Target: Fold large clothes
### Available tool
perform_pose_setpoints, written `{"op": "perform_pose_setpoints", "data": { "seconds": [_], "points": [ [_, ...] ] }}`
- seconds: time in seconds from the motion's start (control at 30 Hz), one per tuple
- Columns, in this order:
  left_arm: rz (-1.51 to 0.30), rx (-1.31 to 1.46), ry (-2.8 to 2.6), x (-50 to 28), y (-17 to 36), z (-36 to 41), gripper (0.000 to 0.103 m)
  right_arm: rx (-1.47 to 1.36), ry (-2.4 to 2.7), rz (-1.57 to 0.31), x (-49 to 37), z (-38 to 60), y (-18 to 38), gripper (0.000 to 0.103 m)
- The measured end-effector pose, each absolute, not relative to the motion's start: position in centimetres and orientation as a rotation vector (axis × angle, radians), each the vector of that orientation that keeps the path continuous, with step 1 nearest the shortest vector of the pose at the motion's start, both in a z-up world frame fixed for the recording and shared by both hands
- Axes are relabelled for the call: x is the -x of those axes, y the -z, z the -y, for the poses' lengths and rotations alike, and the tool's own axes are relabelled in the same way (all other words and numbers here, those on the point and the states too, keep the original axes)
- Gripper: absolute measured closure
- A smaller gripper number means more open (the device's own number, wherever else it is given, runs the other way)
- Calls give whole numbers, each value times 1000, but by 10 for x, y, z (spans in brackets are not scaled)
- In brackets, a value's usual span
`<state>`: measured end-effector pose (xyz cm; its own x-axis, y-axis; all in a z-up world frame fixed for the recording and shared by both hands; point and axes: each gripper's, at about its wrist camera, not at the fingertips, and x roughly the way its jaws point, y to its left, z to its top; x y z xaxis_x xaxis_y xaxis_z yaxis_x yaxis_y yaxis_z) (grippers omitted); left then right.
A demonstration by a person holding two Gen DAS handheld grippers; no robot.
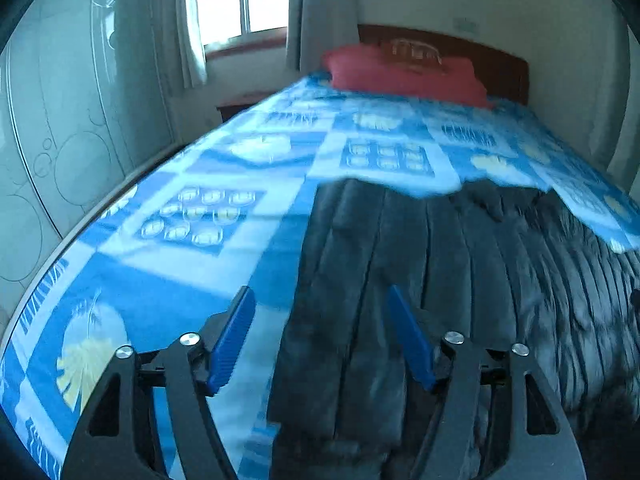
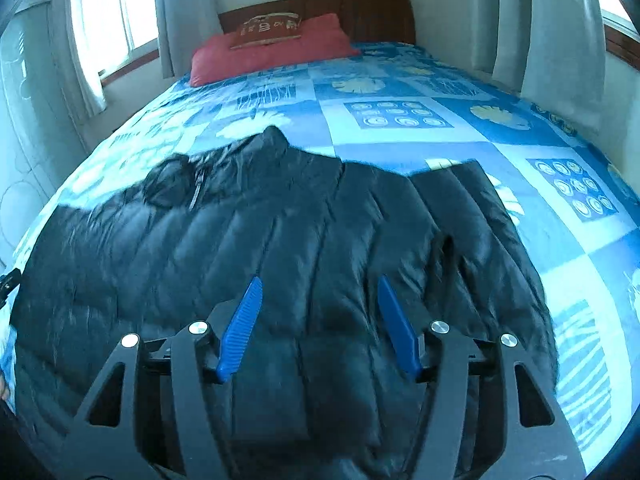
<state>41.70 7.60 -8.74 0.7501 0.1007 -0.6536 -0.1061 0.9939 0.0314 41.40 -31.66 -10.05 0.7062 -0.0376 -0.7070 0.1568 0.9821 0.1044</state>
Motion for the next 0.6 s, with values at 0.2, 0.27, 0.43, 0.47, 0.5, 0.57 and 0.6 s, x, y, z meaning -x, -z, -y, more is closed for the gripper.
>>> {"op": "perform_pose_setpoints", "data": {
  "seconds": [0.2, 0.27, 0.43, 0.47, 0.5, 0.57, 0.6],
  "points": [
    [-862, -10, -120, -450, 122, -84, 34, -115, 139, -869, -436, 308, 118, 40],
    [-818, 9, -112, -444, 107, -86, 34, -115, 122, -807, -431, 300, 104, 40],
    [-724, 40, -77, -444, 90, -78, 33, -137, 14, -790, -443, 269, 102, 40],
    [-750, 9, -84, -452, 98, -74, 34, -116, 13, -812, -449, 262, 109, 40],
    [-792, -18, -92, -459, 109, -71, 33, -86, 28, -835, -454, 255, 118, 37],
    [-882, -14, -73, -470, 132, -72, 31, -46, 42, -825, -456, 249, 127, 35],
    [-887, 29, -59, -472, 135, -77, 30, -58, 35, -823, -454, 252, 126, 35]
  ]
}}
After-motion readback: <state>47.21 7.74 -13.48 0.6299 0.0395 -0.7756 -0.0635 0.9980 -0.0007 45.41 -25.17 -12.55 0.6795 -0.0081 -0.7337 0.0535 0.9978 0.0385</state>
